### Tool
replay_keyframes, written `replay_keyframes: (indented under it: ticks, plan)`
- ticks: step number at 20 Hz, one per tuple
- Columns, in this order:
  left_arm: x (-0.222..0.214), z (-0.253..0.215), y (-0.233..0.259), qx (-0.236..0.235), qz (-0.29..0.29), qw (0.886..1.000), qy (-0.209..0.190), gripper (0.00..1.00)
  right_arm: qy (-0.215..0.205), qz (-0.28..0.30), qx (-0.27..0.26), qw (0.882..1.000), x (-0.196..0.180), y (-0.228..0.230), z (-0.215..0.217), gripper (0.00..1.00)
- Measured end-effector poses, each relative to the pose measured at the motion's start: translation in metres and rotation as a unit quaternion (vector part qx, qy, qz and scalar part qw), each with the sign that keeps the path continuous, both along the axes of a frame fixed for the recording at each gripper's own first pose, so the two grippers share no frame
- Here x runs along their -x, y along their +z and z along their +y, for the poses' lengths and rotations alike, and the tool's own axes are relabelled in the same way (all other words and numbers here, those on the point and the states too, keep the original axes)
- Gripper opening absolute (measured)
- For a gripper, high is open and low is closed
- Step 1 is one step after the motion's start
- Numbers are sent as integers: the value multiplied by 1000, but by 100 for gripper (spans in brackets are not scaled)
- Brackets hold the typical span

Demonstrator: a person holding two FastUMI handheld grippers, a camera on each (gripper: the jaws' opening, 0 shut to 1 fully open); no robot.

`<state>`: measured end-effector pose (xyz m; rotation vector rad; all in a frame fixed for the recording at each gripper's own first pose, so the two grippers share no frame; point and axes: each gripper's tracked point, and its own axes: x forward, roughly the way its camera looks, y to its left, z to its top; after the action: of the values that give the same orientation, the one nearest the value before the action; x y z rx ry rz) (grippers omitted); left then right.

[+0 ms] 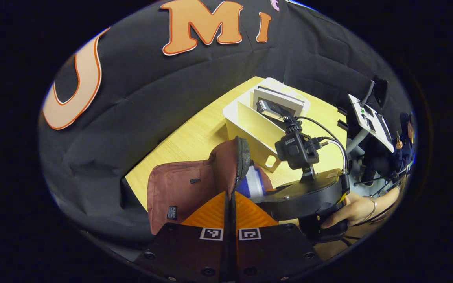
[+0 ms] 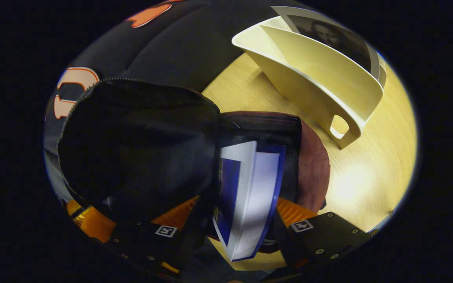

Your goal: Open the schoolbag, grab two books from the bookshelf and put them into the schoolbag.

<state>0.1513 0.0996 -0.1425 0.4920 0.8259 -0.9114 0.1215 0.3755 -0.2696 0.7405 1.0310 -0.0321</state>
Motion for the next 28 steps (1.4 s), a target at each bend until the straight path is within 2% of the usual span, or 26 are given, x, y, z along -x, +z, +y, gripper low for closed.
replay_keyframes:
  ticks: [1, 7, 10, 13, 16, 19, 23, 25, 28]
  plan:
    - [-1, 1, 0, 1, 1, 1000, 2, 0, 1, 6, 2, 1000, 3, 1, -3, 98]
    - [-4, 11, -5, 3, 2, 1000, 9, 0, -49, -8, 6, 999, -2, 14, -50, 97]
    - [-3, 15, -8, 5, 7, 1000, 14, 0, -51, -9, 0, 999, 6, 18, -67, 98]
    - [-4, 16, -9, 9, 9, 1000, 18, 0, -29, -11, -3, 1000, 31, 23, -78, 98]
    - [-2, 15, -13, 11, 13, 1000, 20, 0, -11, -16, 4, 1000, 60, 38, -108, 98]
    - [-2, 14, -18, 10, 16, 1000, 19, 1, 8, -35, 68, 997, 80, 62, -166, 98]
    - [3, 7, -25, 5, 24, 1000, 16, 0, 62, -68, 186, 978, 89, 116, -232, 98]
    - [6, 4, -29, -1, 25, 1000, 12, 0, 91, -86, 208, 970, 77, 152, -245, 98]
    - [14, 2, -32, -8, 29, 1000, 9, 0, 162, -103, 233, 953, 59, 193, -246, 98]
